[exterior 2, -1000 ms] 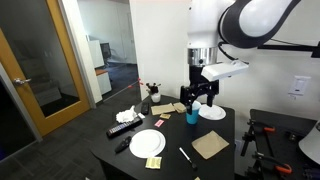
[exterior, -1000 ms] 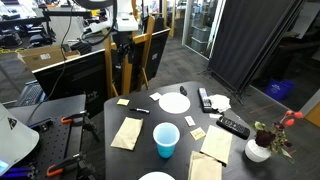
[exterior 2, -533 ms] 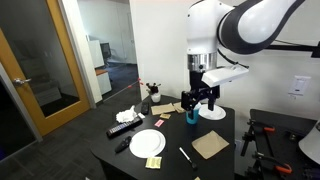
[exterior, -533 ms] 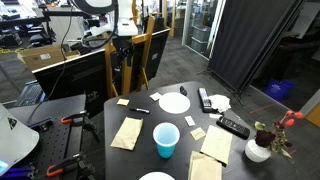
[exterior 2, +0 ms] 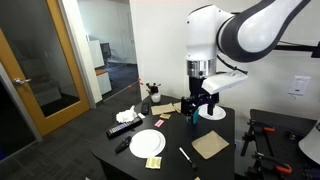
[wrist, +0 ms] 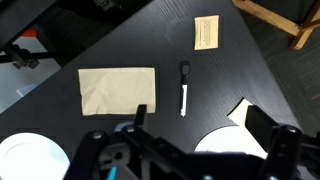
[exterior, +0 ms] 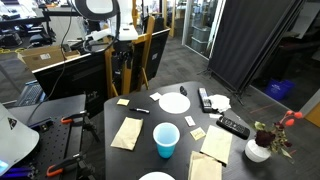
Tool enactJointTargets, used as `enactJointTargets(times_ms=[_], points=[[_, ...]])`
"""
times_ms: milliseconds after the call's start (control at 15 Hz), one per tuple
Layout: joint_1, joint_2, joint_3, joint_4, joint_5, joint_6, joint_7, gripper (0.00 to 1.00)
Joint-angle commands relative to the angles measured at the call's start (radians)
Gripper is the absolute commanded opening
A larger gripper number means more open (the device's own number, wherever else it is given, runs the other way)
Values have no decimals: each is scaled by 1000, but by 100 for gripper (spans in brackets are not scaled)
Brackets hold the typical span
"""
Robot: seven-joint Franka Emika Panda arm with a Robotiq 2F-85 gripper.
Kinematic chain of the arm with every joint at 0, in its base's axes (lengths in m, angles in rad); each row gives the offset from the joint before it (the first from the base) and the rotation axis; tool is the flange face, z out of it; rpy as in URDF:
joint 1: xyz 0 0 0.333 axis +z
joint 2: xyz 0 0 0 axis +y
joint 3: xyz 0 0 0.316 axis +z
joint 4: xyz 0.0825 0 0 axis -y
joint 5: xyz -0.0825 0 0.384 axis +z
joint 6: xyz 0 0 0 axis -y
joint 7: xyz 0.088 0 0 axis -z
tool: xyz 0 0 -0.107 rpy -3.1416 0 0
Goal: Put the marker in the cup
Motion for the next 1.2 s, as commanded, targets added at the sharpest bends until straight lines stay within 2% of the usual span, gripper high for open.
enactJointTargets(times_ms=[0, 200, 333, 800, 1133], points=[[27, 45, -4, -37, -31, 146, 29, 100], [40, 90, -14, -69, -102, 281, 87, 100], [49, 129, -30, -75, -157, 330, 139, 100], [99, 276, -142, -16, -313, 378, 268, 100], [121, 393, -189, 51, -245, 425, 211, 100]])
